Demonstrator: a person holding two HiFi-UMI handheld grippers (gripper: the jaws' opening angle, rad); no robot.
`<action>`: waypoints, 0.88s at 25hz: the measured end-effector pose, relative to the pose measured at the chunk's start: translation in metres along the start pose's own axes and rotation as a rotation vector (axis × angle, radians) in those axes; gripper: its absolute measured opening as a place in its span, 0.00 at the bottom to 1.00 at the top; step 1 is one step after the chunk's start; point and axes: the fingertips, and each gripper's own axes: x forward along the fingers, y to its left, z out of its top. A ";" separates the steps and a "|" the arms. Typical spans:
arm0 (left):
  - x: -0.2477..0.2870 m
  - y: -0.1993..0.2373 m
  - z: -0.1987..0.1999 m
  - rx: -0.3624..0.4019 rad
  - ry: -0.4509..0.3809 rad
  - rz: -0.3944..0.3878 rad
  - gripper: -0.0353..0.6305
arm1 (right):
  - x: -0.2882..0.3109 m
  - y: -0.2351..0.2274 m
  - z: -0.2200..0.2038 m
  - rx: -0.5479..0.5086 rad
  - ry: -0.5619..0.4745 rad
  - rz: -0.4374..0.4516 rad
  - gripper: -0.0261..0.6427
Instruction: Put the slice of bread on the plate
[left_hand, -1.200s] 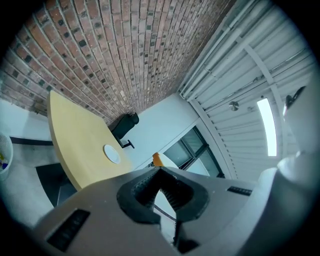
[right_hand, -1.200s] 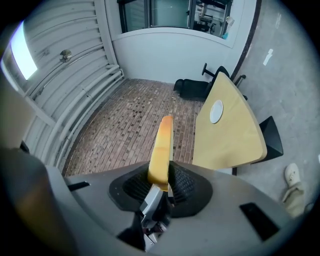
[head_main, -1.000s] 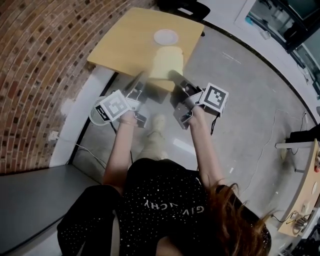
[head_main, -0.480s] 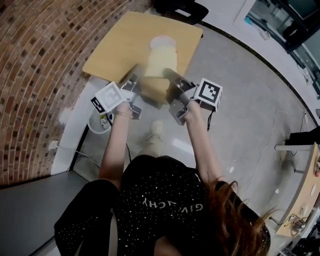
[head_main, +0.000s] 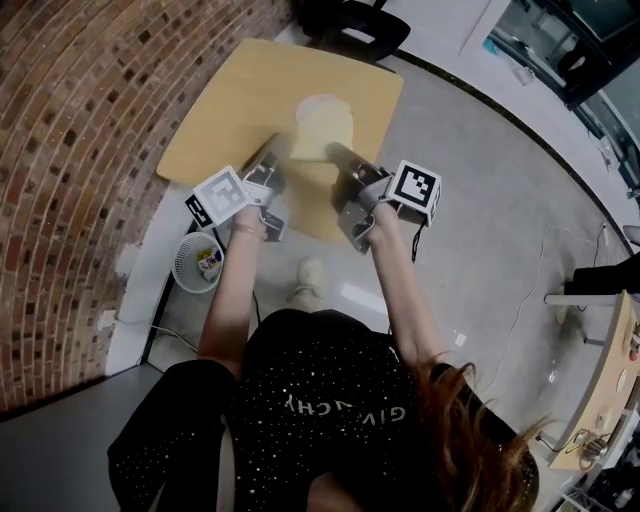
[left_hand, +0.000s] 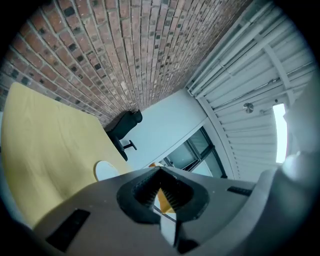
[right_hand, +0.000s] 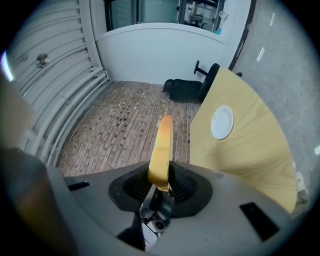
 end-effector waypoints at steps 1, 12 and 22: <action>0.007 0.004 0.003 -0.002 0.008 -0.002 0.07 | 0.007 -0.003 0.005 0.003 0.000 -0.009 0.18; 0.078 0.063 0.024 -0.062 0.057 -0.010 0.07 | 0.066 -0.045 0.056 0.022 -0.007 -0.099 0.18; 0.125 0.127 0.017 -0.045 0.102 0.049 0.07 | 0.113 -0.106 0.091 0.089 0.014 -0.135 0.18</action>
